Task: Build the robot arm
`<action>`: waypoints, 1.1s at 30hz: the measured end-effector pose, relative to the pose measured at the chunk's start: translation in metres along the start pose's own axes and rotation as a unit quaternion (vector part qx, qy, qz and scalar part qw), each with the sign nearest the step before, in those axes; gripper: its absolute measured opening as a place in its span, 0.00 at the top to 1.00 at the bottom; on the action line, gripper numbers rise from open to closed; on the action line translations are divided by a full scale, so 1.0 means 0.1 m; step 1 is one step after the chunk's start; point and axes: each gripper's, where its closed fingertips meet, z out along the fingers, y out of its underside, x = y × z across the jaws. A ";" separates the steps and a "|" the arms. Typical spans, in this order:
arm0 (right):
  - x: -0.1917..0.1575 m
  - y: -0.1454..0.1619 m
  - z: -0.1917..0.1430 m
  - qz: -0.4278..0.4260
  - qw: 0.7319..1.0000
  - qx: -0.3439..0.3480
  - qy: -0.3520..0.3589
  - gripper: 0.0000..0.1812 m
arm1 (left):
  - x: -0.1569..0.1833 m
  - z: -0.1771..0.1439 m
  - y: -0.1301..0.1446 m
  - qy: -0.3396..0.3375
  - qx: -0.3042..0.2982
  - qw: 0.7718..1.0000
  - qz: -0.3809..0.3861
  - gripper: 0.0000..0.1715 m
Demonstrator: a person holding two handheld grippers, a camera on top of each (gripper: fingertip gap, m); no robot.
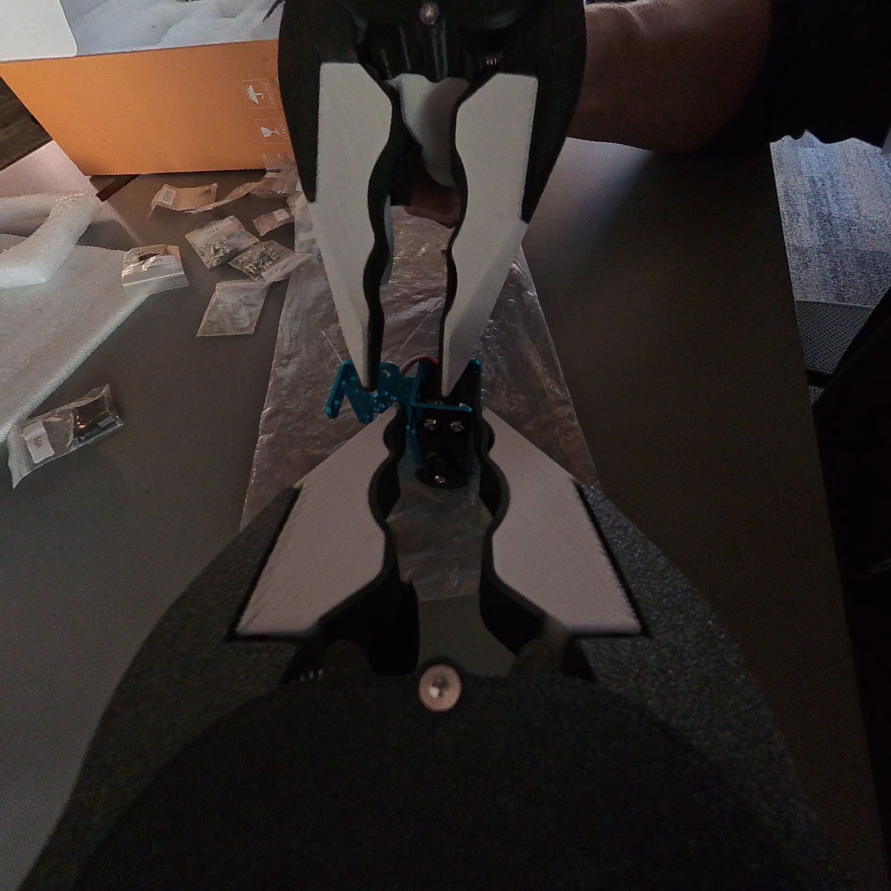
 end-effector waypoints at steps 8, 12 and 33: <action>0.01 -0.02 -0.02 0.009 1.000 0.003 -0.003 0.87 | 0.00 0.00 0.00 -0.001 0.000 1.000 0.001 0.84; -0.04 0.00 -0.02 0.003 1.000 -0.008 -0.017 0.88 | 0.00 0.00 0.00 0.000 0.000 1.000 0.000 0.84; -0.09 0.04 0.01 0.043 0.998 -0.016 -0.051 0.91 | 0.03 -0.10 0.04 -0.039 -0.020 0.997 0.060 0.85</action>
